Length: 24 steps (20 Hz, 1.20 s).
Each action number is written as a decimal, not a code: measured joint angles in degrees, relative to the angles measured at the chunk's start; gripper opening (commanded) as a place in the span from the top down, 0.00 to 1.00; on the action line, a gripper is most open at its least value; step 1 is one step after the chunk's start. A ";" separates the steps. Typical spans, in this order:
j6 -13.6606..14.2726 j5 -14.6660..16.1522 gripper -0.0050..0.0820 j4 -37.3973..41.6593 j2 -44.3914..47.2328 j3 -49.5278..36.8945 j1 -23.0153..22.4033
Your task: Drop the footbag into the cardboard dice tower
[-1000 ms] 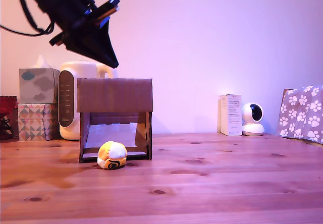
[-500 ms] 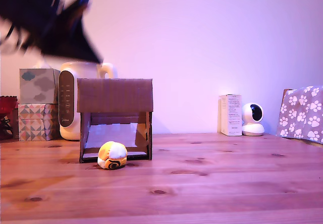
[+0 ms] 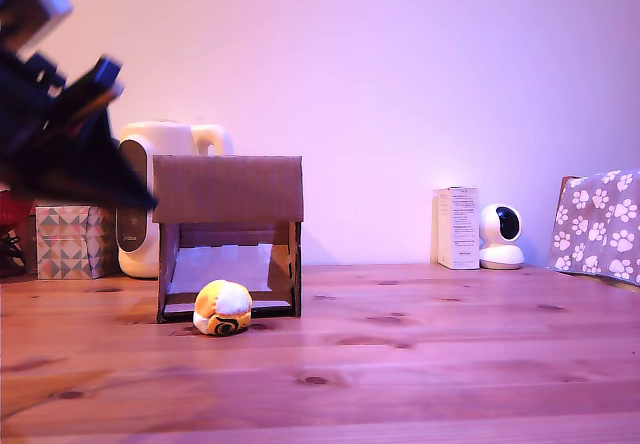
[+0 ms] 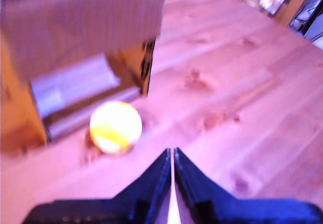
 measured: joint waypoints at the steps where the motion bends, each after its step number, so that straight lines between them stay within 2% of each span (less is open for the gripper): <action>1: -0.02 0.00 0.97 -0.07 0.02 -0.02 0.00; 6: 0.00 -1.31 0.97 3.32 1.46 -0.02 0.00; 11: -1.62 -1.51 0.97 15.52 12.81 -0.02 0.00; 17: -1.75 -1.53 0.95 27.23 21.66 -0.02 0.00; 18: -1.75 -1.53 0.86 28.28 22.80 -0.02 -0.02; 19: -1.75 -1.53 0.65 29.68 23.76 -0.02 -0.02; 20: -1.77 -1.55 0.37 31.17 24.65 -0.02 -0.13; 21: -1.77 -1.53 0.14 32.41 25.35 -0.02 -0.24; 22: -1.75 -1.79 0.02 33.55 25.90 -0.02 -0.35; 24: -1.73 -2.49 0.05 33.94 26.53 0.00 -0.37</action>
